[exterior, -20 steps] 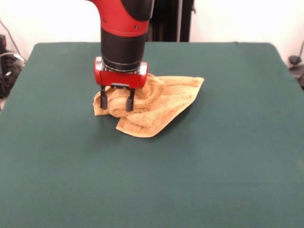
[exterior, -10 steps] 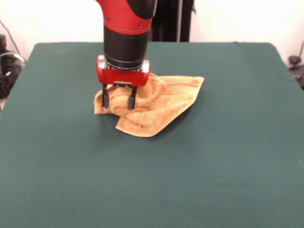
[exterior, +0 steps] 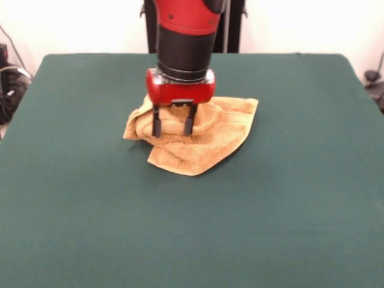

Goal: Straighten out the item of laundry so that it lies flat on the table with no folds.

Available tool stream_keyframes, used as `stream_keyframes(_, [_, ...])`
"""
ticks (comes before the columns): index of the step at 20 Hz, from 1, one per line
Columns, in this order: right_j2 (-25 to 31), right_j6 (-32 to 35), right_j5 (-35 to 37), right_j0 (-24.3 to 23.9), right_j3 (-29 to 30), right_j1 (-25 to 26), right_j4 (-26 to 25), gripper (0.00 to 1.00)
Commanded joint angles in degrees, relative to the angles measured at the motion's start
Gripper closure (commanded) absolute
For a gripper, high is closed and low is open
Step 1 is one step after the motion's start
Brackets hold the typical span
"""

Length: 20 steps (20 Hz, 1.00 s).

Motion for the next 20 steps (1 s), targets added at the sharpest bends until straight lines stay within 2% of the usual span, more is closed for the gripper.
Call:
stream_keyframes(1, [11.96, -16.46, 7.21, -0.94, 5.61, 0.89, -5.78, 0.0])
stream_keyframes(20, [14.78, -11.27, 10.18, -3.06, 5.56, 1.47, -10.06, 0.0])
